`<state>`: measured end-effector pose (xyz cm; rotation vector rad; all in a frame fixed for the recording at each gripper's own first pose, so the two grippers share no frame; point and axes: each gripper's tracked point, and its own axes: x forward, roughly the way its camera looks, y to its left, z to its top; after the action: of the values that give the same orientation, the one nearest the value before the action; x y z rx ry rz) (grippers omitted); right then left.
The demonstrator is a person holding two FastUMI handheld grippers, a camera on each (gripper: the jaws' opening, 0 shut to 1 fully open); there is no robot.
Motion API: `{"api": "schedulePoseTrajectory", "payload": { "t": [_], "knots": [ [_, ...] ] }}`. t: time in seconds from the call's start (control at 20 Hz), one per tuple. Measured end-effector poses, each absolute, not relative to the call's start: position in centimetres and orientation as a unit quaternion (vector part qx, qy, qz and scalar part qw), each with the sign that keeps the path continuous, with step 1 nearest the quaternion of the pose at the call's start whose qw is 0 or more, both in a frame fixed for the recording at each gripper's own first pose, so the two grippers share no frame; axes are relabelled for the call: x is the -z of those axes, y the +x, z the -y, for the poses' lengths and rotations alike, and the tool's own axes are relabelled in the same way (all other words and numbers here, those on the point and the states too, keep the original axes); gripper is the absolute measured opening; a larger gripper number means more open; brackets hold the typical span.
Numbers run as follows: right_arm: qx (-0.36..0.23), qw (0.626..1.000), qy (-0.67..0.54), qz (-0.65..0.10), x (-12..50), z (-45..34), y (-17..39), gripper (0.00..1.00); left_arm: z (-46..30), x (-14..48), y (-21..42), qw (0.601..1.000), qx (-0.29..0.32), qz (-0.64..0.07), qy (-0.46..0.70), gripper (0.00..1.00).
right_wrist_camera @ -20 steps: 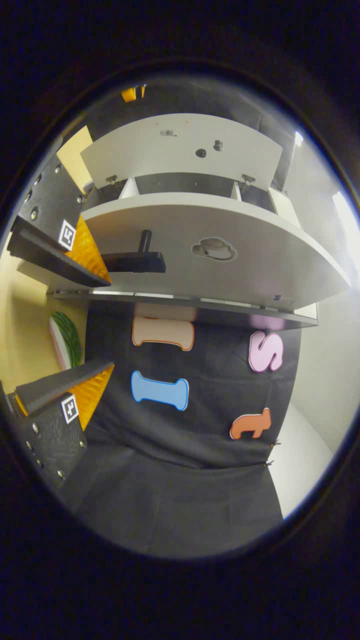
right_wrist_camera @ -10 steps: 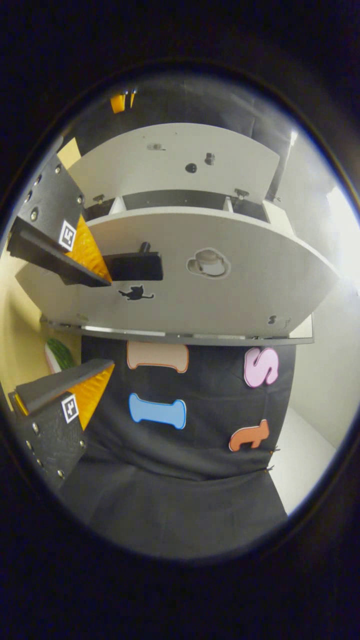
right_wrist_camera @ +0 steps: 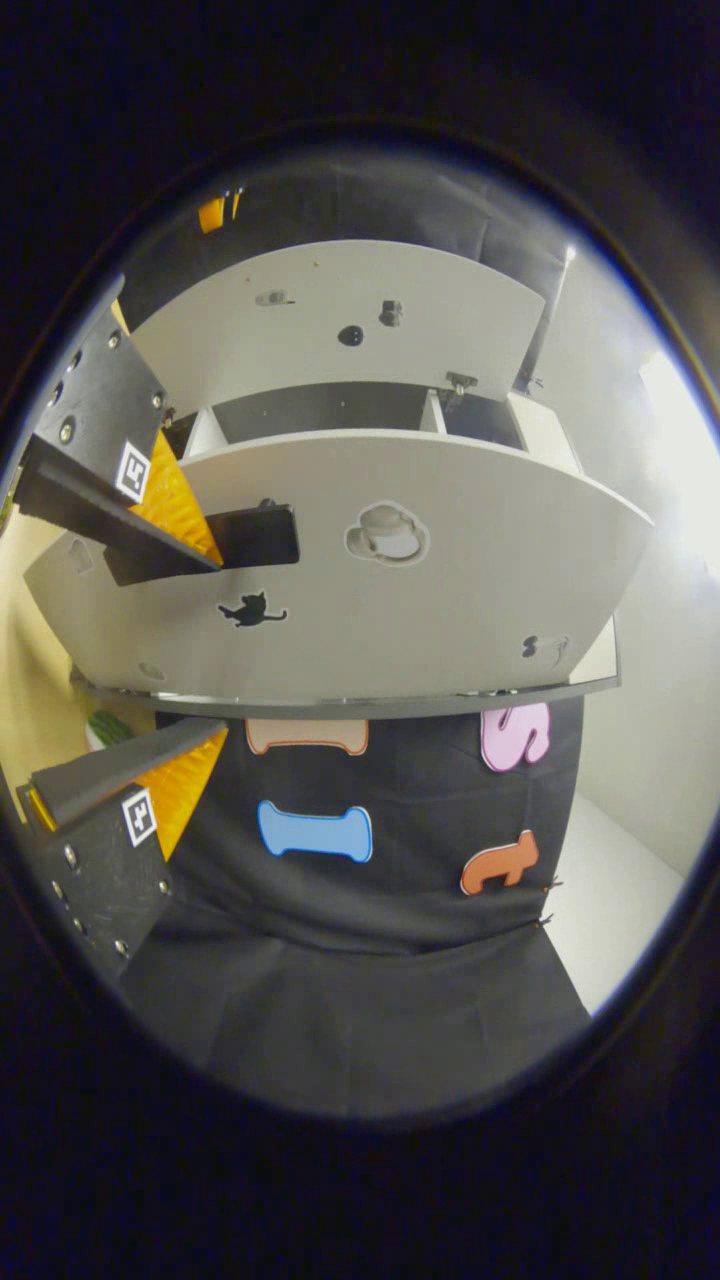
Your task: Grasp the bottle in the cabinet with the left hand and place it on the coaster, then close the right door with the right hand and the left door with the left hand.
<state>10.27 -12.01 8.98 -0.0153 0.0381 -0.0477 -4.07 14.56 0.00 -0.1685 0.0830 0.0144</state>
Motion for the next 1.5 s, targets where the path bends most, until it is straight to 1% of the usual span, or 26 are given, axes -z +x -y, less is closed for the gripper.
{"api": "schedulePoseTrajectory", "payload": {
  "t": [0.05, 0.15, 0.2, 0.25, 0.3, 0.35, 0.4, 0.6, 0.65, 0.7, 0.75, 0.8, 0.85, 0.9, 0.95, 1.05, 1.1, 1.15, 1.2, 1.25, 1.3, 1.35, 1.5],
  "knots": [
    [0.019, 1.0, -0.004, -0.017, -8.9, 11.2, 10.6, 0.88, -15.1, -0.2, -4.0, 0.996, -0.004, -0.041, -0.084, 0.82],
    [0.022, 1.0, 0.007, -0.015, -8.6, 10.0, 11.3, 0.89, -16.3, -0.3, -3.8, 0.996, -0.003, -0.044, -0.074, 0.82],
    [0.024, 1.0, 0.008, -0.015, -8.4, 9.4, 11.5, 0.87, -17.1, -0.4, -3.7, 0.997, -0.003, -0.043, -0.068, 0.82],
    [0.024, 1.0, 0.01, -0.016, -8.2, 8.9, 11.5, 0.87, -17.7, -0.5, -3.4, 0.997, -0.002, -0.043, -0.065, 0.82],
    [0.024, 1.0, 0.008, -0.017, -7.9, 8.2, 11.4, 0.89, -18.1, -0.5, -3.2, 0.997, 0.0, -0.041, -0.064, 0.82],
    [0.025, 1.0, 0.002, -0.017, -7.8, 7.8, 11.2, 0.87, -18.5, -0.4, -2.9, 0.997, 0.001, -0.039, -0.066, 0.82],
    [0.028, 0.999, -0.001, -0.017, -7.7, 7.6, 10.8, 0.92, -18.9, -0.4, -2.5, 0.997, 0.003, -0.039, -0.068, 0.85],
    [0.045, 0.999, -0.003, -0.027, -6.9, 7.7, 9.0, 0.94, -22.4, -0.2, -0.6, 0.997, -0.013, -0.042, -0.065, 0.85],
    [0.051, 0.998, -0.009, -0.028, -6.8, 8.0, 8.6, 0.92, -22.9, -0.4, 0.2, 0.997, -0.011, -0.043, -0.069, 0.85],
    [0.06, 0.998, -0.014, -0.028, -6.7, 8.6, 8.0, 0.97, -23.3, -0.5, 1.0, 0.997, -0.01, -0.042, -0.069, 0.85],
    [0.068, 0.997, -0.017, -0.031, -6.5, 8.9, 7.5, 0.94, -23.9, -0.7, 1.9, 0.997, -0.011, -0.041, -0.066, 0.82],
    [0.068, 0.997, -0.017, -0.032, -6.4, 9.1, 7.2, 0.94, -24.5, -0.9, 2.8, 0.997, -0.01, -0.039, -0.06, 0.85],
    [0.067, 0.997, -0.018, -0.035, -6.2, 9.2, 7.1, 0.94, -24.9, -1.0, 3.6, 0.998, -0.009, -0.041, -0.055, 0.85],
    [0.07, 0.997, -0.022, -0.038, -5.9, 9.5, 6.7, 0.92, -25.0, -1.1, 4.4, 0.998, -0.003, -0.046, -0.051, 0.85],
    [0.074, 0.996, -0.029, -0.039, -6.0, 9.9, 6.3, 0.95, -25.1, -0.9, 5.1, 0.998, 0.003, -0.051, -0.047, 0.85],
    [0.077, 0.996, -0.032, -0.038, -5.9, 10.2, 5.6, 0.95, -25.2, -1.9, 6.4, 0.998, 0.01, -0.045, -0.035, 0.85],
    [0.081, 0.996, -0.027, -0.04, -5.7, 10.4, 5.3, 0.98, -25.2, -2.6, 6.9, 0.999, 0.012, -0.04, -0.028, 0.86],
    [0.085, 0.995, -0.025, -0.043, -5.6, 10.5, 5.0, 0.95, -24.9, -3.2, 7.3, 0.999, 0.017, -0.034, -0.026, 0.82],
    [0.087, 0.995, -0.025, -0.046, -5.4, 10.6, 4.6, 0.95, -24.5, -4.0, 7.6, 0.999, 0.022, -0.027, -0.027, 0.82],
    [0.089, 0.994, -0.027, -0.049, -5.3, 10.6, 4.2, 0.95, -24.1, -4.5, 7.9, 0.999, 0.027, -0.025, -0.032, 0.85],
    [0.09, 0.994, -0.027, -0.051, -5.2, 10.5, 3.9, 0.95, -23.7, -4.8, 8.3, 0.998, 0.029, -0.028, -0.043, 0.82],
    [0.089, 0.994, -0.026, -0.051, -5.3, 10.4, 3.5, 0.95, -23.4, -4.8, 8.5, 0.998, 0.03, -0.031, -0.056, 0.85],
    [0.075, 0.996, -0.018, -0.053, -5.4, 9.7, 2.7, 0.95, -22.1, -6.7, 9.0, 0.997, 0.037, -0.021, -0.064, 0.85]
  ]
}}
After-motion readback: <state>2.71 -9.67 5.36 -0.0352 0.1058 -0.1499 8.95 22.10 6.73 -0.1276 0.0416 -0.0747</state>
